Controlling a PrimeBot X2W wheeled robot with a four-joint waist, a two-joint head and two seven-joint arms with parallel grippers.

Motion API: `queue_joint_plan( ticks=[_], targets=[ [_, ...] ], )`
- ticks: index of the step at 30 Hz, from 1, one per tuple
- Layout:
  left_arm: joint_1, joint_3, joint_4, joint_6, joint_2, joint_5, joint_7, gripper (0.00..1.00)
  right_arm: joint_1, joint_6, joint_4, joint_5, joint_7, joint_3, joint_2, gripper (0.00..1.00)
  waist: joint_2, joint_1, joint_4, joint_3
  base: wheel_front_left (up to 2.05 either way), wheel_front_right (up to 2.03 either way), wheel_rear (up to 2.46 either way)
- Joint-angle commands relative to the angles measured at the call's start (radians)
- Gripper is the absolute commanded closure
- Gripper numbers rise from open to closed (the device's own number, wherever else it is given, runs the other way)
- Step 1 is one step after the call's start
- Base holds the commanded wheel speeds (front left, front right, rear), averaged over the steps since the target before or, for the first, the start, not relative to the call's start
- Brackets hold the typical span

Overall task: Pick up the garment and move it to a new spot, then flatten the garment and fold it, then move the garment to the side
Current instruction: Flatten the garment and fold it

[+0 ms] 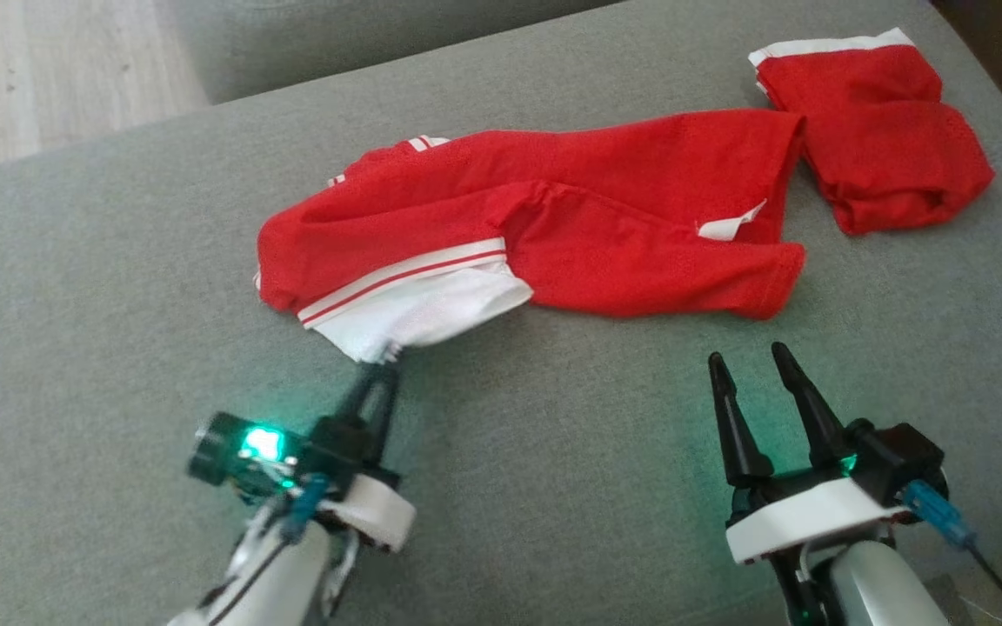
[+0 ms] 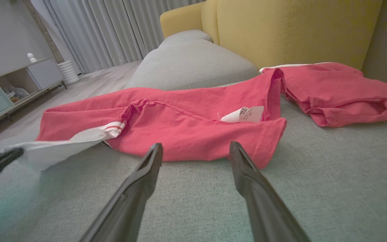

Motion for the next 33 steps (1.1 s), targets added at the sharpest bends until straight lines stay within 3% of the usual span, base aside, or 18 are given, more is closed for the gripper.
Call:
queue_joint_plan(
  ticks=[1,7,13,22,33],
  targets=[
    [0.03,0.072,-0.149,0.041,0.055,-0.014,-0.005,1.0,-0.007,-0.001,-0.034,0.01,-0.004,0.01,-0.003,0.0,0.0,-0.0001,0.016,-0.01,0.0,0.0,0.0],
    [0.123,0.146,-0.366,0.091,0.149,-0.014,-0.005,1.0,0.003,-0.001,-0.037,0.012,-0.004,-0.004,-0.003,0.0,0.0,-0.0001,0.044,-0.015,0.0,0.0,0.0],
    [0.161,0.217,-0.47,0.123,0.2,-0.029,-0.005,1.0,-0.001,-0.001,-0.034,0.012,-0.004,-0.001,-0.003,0.0,0.0,-0.0001,0.054,-0.011,0.0,0.0,0.0],
    [0.194,0.305,-0.518,0.141,0.251,-0.057,-0.005,1.0,0.004,-0.001,-0.022,0.014,-0.004,0.005,-0.003,0.0,0.0,-0.0001,0.063,0.004,0.0,0.0,0.0],
    [0.183,0.334,-0.532,0.14,0.266,-0.054,-0.005,1.0,0.045,-0.001,0.01,-0.011,-0.004,0.022,-0.012,0.0,0.0,-0.0001,0.089,0.017,0.0,0.0,0.0]
  ],
)
